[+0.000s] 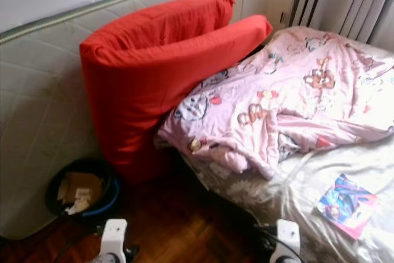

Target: Clean up the room

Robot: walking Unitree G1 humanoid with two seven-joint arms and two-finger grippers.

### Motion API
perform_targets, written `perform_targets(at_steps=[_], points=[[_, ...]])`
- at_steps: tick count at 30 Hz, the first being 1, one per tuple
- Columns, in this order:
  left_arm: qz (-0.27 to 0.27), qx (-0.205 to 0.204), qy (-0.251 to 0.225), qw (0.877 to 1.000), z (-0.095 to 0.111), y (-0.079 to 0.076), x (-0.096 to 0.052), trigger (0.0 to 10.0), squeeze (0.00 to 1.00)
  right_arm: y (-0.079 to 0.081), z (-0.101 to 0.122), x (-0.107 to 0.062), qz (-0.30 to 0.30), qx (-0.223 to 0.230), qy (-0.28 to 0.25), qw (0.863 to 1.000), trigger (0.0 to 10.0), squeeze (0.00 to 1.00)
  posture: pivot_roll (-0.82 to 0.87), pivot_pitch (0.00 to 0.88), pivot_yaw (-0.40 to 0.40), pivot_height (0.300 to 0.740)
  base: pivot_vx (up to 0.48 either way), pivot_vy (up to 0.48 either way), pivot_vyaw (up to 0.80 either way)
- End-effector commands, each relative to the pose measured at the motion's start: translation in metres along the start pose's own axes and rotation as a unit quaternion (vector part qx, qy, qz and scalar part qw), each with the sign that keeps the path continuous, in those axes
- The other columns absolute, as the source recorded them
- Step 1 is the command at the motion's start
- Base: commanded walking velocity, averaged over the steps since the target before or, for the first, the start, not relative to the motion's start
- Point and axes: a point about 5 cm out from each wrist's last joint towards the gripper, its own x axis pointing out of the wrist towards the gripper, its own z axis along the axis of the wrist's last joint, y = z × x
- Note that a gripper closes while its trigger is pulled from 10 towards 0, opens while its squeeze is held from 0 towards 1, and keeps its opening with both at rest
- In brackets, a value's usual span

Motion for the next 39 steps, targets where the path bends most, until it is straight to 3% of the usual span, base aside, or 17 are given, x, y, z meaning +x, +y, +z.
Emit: perform_targets(at_steps=[1, 39], points=[[0.010, -0.001, 0.002, 1.000, -0.0005, 0.0074, -0.0005, 10.0, 0.00, 0.0051, -0.0026, 0.0005, 0.007, -0.002, 0.007, 1.000, 10.0, 0.00, -0.11, 0.019, 0.010, 0.740, 0.000, 0.000, -0.74], [0.002, 0.034, 0.010, 0.999, -0.0005, 0.0071, -0.0003, 10.0, 0.00, 0.0049, -0.0031, 0.0004, 0.007, -0.005, 0.009, 1.000, 10.0, 0.00, -0.11, 0.009, 0.011, 0.740, 0.000, 0.091, -0.74]])
